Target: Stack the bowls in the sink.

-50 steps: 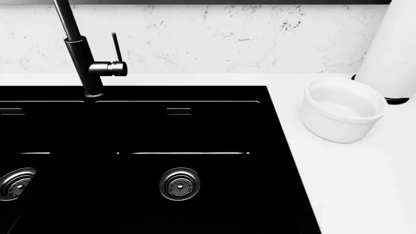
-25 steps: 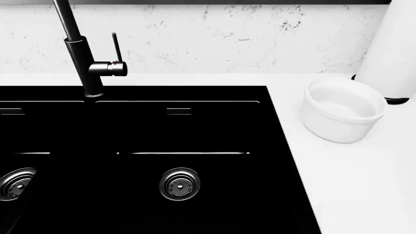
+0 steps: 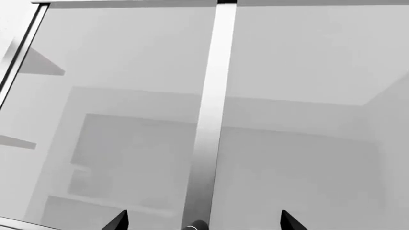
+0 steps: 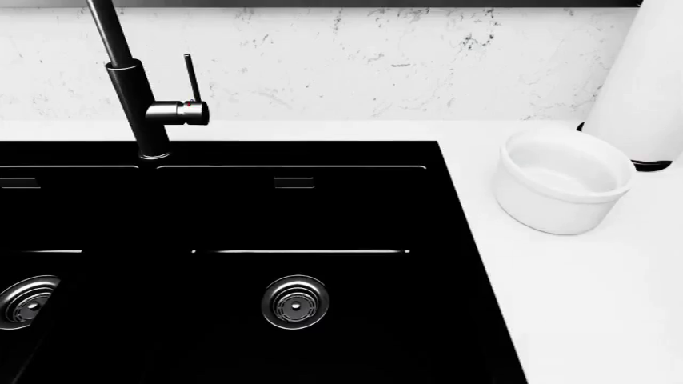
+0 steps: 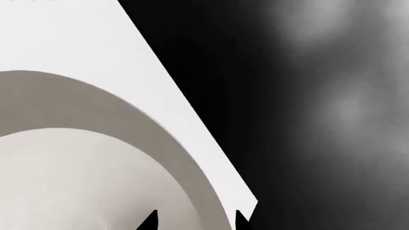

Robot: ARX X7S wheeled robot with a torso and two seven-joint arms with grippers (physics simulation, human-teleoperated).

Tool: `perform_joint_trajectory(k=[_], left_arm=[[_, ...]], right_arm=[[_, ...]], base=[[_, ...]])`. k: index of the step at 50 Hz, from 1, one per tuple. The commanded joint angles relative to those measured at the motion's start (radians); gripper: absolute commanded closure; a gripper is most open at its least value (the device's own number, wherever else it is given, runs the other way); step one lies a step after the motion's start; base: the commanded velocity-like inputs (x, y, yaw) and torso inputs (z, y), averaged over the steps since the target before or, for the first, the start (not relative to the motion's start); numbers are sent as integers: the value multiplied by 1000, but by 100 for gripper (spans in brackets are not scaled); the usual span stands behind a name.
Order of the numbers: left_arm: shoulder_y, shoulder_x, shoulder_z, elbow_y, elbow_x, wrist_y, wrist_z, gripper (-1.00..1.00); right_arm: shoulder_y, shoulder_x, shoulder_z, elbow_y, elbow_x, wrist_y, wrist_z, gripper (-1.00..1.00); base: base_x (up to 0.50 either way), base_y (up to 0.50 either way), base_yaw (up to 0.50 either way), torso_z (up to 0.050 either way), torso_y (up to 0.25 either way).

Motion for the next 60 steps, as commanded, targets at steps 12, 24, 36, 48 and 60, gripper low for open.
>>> perform_joint_trajectory(k=[12, 24, 36, 48, 60], left_arm=[[35, 3, -18, 0, 13, 10, 5, -100], [33, -1, -23, 1, 4, 8, 5, -100], [69, -6, -44, 7, 11, 18, 11, -100], [70, -7, -50, 7, 8, 18, 15, -100], [116, -12, -79, 9, 17, 30, 23, -100]], right_arm=[[490, -156, 92, -294, -28, 12, 0, 100], [490, -300, 224, -207, 62, 12, 0, 100], [490, -468, 184, -135, 99, 12, 0, 100], [424, -707, 235, -46, -6, -48, -96, 100], [363, -925, 295, 15, -314, -110, -414, 100]], base=[[0, 0, 0, 0, 0], [0, 0, 0, 0, 0], [0, 0, 0, 0, 0], [0, 0, 0, 0, 0], [0, 0, 0, 0, 0]])
